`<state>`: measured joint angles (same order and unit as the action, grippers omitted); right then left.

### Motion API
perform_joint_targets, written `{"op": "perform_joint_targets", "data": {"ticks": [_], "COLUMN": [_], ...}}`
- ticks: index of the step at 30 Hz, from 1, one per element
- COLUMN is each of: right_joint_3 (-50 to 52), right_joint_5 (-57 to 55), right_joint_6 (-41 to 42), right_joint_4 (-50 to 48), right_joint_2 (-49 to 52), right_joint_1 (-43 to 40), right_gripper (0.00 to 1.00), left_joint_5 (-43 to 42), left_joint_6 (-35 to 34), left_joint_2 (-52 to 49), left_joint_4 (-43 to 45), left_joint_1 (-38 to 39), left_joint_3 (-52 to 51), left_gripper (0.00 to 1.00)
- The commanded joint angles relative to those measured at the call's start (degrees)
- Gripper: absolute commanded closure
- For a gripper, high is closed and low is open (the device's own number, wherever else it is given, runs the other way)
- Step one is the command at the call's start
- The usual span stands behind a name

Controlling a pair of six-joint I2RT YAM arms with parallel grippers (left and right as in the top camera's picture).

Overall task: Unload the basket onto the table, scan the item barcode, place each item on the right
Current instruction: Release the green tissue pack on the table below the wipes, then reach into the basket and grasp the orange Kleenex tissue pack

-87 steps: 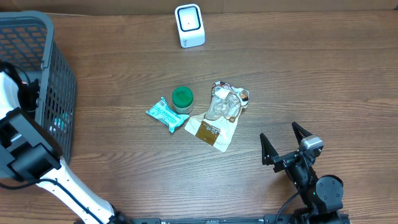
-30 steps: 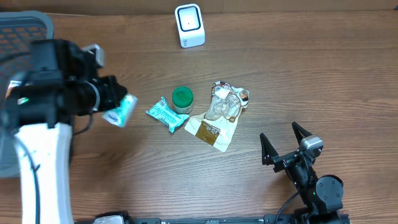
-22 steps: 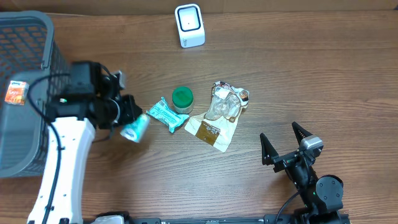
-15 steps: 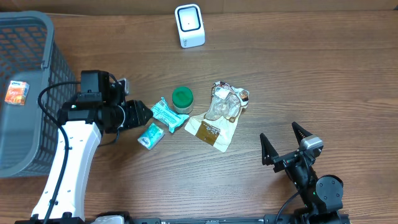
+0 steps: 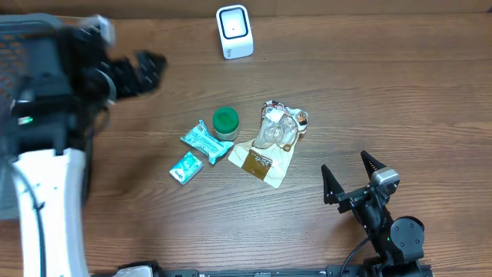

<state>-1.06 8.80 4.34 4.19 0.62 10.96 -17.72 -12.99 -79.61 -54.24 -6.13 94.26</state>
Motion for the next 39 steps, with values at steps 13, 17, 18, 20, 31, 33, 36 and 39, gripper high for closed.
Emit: {"op": "perform_joint_targets", "data": {"ticks": [13, 17, 18, 20, 31, 33, 36, 39], "right_joint_3": [0.59, 0.59, 0.59, 0.59, 0.59, 0.59, 0.59, 0.59], "right_joint_5": [0.31, 0.31, 0.31, 0.31, 0.31, 0.31, 0.31, 0.31], "right_joint_6": [0.31, 0.31, 0.31, 0.31, 0.31, 0.31, 0.31, 0.31], "right_joint_4": [-0.22, -0.22, -0.22, -0.22, -0.22, -0.20, -0.22, -0.22], "right_joint_2": [-0.46, -0.46, -0.46, -0.46, -0.46, -0.46, -0.46, -0.46], "right_joint_1": [0.33, 0.33, 0.33, 0.33, 0.33, 0.33, 0.33, 0.33], "right_gripper": [0.00, 0.00, 0.00, 0.00, 0.00, 0.00, 0.00, 0.00], "left_joint_5": [43.52, 45.33, 45.24, 44.59, 35.56, 32.54, 29.90, 29.77], "left_joint_6": [0.33, 5.29, 5.55, 6.49, 17.73, 19.93, 22.10, 22.38], "left_joint_2": [-8.57, -14.51, -15.82, -18.36, -33.14, -35.23, -38.27, -40.76], "left_joint_4": [5.40, 3.89, 3.32, 2.84, 0.94, 1.20, 2.38, 4.09], "left_joint_1": [-13.77, -15.96, -16.55, -17.62, -24.79, -26.08, -27.39, -27.91], "left_joint_3": [12.48, 12.48, 12.48, 12.48, 12.46, 12.46, 12.46, 12.46], "left_gripper": [0.00, 0.00, 0.00, 0.00, 0.48, 0.47, 0.35, 0.21]}}
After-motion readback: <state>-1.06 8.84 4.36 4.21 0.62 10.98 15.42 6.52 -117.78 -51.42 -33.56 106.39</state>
